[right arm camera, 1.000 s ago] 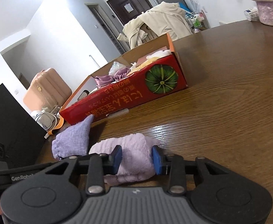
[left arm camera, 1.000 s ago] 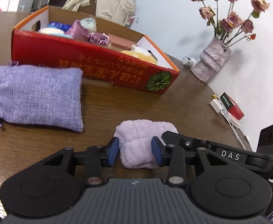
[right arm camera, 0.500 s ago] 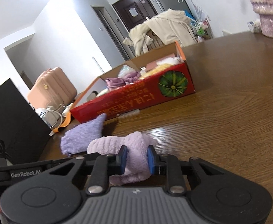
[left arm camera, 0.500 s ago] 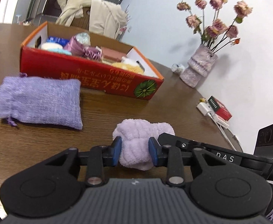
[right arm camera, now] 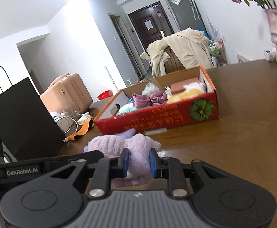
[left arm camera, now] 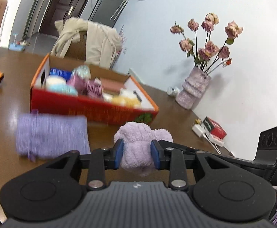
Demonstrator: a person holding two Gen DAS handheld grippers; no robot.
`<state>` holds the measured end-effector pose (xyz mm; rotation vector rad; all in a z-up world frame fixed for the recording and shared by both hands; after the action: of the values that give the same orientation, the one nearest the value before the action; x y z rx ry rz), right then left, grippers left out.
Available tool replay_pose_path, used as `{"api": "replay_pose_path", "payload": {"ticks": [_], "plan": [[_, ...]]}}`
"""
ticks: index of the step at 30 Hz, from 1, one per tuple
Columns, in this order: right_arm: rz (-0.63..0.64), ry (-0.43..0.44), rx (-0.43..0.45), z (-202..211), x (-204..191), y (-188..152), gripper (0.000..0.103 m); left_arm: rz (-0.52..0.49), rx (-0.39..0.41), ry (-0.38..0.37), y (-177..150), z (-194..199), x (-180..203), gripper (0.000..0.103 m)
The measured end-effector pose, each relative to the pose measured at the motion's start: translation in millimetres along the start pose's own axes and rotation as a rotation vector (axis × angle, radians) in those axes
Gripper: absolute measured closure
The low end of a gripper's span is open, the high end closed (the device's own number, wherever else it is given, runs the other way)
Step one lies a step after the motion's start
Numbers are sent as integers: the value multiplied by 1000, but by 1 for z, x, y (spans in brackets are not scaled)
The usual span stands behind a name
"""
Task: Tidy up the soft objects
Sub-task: 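Carry the pink headband into the box with both tools, then open both tools and withdraw them toward the lavender sachet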
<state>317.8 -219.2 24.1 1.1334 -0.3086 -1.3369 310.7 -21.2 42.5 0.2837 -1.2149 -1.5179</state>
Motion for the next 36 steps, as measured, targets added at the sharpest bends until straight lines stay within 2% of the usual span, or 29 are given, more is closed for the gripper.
{"api": "replay_pose_path", "payload": {"ticks": [3, 8, 11, 14, 19, 21, 23, 27, 32, 36], "plan": [[44, 2, 16, -12, -7, 26, 81, -35, 26, -3, 34, -13, -7, 71], [82, 11, 34, -49, -8, 82, 81, -37, 1, 19, 83, -51, -28, 71], [52, 18, -9, -86, 0, 111, 81, -15, -60, 57, 104, -83, -48, 71], [9, 17, -92, -130, 11, 131, 81, 25, -157, 101, 112, -119, -74, 71], [-36, -24, -233, -203, 35, 133, 81, 58, -269, 165, 111, -171, -109, 73], [-56, -45, -290, -224, 44, 126, 81, 49, -296, 181, 102, -183, -115, 73], [-65, -60, -330, -238, 54, 116, 86, 42, -299, 186, 94, -188, -119, 72], [-44, -59, -316, -244, 55, 112, 86, 57, -308, 186, 87, -193, -124, 71], [-6, -74, -313, -246, 51, 113, 81, 52, -294, 199, 88, -185, -121, 65], [-2, -64, -315, -233, 44, 115, 67, 30, -252, 206, 96, -160, -114, 57]]}}
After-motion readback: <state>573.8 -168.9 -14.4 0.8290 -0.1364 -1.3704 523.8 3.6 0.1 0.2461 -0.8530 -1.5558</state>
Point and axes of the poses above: each gripper's, at about its wrist camera, not at the fingertips, and z roughly against the way its jaws point, x to its right, y to its top, the point moved 4 cm from there along -z, roughly the way its jaws point, and after that the axes turned 1 degree about -z, right-handed, at the moved point
